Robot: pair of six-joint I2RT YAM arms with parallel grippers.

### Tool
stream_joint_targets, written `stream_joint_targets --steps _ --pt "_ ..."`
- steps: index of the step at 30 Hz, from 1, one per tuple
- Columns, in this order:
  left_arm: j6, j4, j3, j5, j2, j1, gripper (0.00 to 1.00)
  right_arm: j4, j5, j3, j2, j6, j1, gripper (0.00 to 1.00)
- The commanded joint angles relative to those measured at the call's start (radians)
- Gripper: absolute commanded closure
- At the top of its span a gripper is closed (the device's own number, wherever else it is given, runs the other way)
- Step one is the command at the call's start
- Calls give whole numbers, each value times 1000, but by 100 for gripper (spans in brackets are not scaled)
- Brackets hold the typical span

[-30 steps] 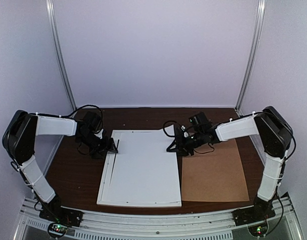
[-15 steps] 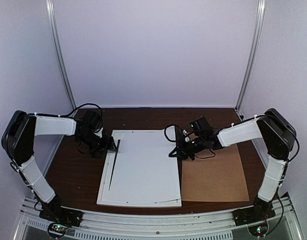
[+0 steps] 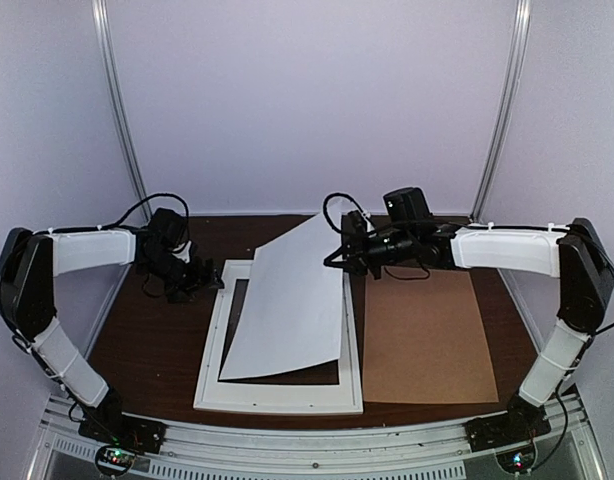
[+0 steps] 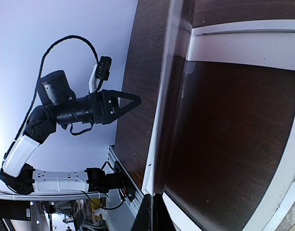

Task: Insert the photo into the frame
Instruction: Place the photo on the mat board.

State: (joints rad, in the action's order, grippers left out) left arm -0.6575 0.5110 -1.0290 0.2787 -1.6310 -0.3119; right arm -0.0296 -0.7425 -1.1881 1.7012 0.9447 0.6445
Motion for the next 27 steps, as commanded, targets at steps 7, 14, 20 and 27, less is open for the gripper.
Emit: stream_joint_targets --steps 7,14,20,27 --pt "45 77 -18 -109 228 152 2 19 -36 -147 28 50 73 100" --pt "69 115 -30 -137 255 189 2 28 -44 -195 22 70 99 100" --pt "69 114 -28 -148 247 191 2 27 -59 -235 14 91 121 100" --pt "67 109 -31 -175 247 195 2 -2 -67 -372 48 92 154 100"
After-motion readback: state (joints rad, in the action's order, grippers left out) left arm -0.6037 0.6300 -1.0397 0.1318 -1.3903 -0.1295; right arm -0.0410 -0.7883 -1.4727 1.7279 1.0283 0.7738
